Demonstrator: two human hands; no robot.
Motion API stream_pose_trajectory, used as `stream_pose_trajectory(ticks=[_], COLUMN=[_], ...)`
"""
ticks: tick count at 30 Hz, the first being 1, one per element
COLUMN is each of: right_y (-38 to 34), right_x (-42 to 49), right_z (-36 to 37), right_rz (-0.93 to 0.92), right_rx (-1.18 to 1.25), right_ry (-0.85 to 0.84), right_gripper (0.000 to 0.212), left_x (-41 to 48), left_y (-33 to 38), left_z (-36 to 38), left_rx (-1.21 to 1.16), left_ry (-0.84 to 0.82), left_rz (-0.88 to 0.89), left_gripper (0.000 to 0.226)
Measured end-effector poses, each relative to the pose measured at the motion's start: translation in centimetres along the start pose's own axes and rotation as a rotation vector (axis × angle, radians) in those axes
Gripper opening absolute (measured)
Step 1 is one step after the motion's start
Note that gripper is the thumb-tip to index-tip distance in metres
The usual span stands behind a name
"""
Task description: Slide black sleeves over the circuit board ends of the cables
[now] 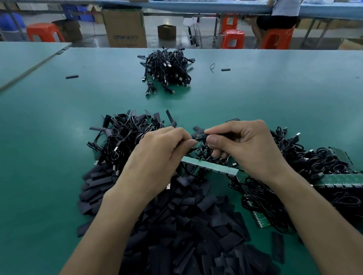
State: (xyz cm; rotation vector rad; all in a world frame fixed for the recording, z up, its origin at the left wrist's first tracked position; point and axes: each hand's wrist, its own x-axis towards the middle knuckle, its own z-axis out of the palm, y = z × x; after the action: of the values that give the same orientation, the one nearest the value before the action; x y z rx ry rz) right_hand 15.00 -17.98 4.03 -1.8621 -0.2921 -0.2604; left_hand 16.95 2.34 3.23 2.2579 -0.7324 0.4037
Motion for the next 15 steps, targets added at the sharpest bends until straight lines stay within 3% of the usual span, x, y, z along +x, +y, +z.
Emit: stream_pose_trajectory(ticks=[15], right_y=[-0.03], right_x=[-0.37], right_z=[0.13], right_rz=[-0.032], right_rx=[0.065], right_ry=[-0.043], right_gripper=[0.017], left_x=[-0.08], left_y=[0.01], left_z=[0.04], left_rx=[-0.119], left_ry=[-0.014], left_rz=[-0.073], left_gripper=[0.014])
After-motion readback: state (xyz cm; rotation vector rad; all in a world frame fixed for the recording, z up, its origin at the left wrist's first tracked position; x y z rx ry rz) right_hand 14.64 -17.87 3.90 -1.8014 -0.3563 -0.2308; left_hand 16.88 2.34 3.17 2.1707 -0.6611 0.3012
